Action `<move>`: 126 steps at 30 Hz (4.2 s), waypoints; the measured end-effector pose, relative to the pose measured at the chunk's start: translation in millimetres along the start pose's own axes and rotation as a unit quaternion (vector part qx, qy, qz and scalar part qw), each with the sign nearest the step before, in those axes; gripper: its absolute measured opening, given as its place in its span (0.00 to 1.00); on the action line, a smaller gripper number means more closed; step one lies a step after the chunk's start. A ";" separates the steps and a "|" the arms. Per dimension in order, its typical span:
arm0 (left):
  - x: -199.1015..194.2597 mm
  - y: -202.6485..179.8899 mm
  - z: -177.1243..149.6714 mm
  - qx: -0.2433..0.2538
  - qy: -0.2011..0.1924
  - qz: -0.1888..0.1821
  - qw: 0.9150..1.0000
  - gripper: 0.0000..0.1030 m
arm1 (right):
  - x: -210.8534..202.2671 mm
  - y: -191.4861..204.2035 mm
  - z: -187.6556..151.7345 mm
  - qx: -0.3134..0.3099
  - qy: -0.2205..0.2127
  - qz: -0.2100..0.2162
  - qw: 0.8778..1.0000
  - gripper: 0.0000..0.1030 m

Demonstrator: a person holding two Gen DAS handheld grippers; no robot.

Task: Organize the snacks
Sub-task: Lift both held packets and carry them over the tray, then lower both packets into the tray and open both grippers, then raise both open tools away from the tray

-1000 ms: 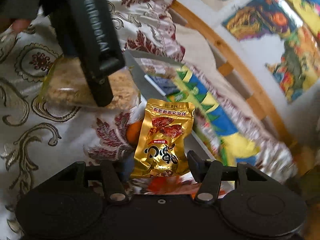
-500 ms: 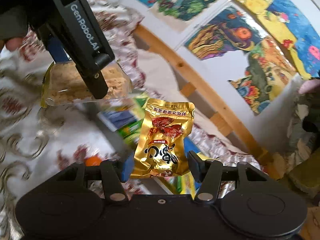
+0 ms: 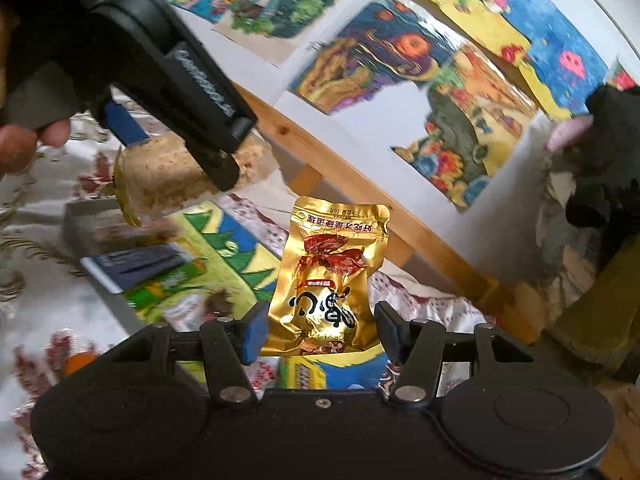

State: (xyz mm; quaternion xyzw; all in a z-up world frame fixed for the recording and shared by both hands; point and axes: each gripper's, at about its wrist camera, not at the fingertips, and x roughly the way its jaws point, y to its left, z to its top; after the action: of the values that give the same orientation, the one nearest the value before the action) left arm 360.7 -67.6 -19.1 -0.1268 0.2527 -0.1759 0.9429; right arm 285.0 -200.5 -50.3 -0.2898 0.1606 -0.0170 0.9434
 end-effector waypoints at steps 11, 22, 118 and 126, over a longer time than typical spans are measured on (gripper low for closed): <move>36.7 10.7 -17.6 0.006 0.026 -0.008 1.000 0.83 | 40.4 -2.8 -6.2 0.063 0.065 0.028 0.995 0.56; 53.3 13.3 -27.9 0.009 0.068 0.007 0.998 0.83 | 55.2 8.4 -22.7 0.063 0.109 0.046 0.991 0.57; -218.6 -37.7 -134.4 0.113 0.071 0.169 0.977 1.00 | -229.7 -15.5 -41.7 0.228 0.096 0.078 0.966 0.99; -217.4 -36.9 -134.3 0.113 0.075 0.171 0.976 1.00 | -225.9 -16.2 -42.1 0.234 0.110 0.071 0.963 0.99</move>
State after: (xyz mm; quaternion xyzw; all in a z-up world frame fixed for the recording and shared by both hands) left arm 104.6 -35.2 -25.9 0.0397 0.3189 -0.0485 0.9457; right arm 58.7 -208.5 -8.0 -0.0455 0.2753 -0.0183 0.9601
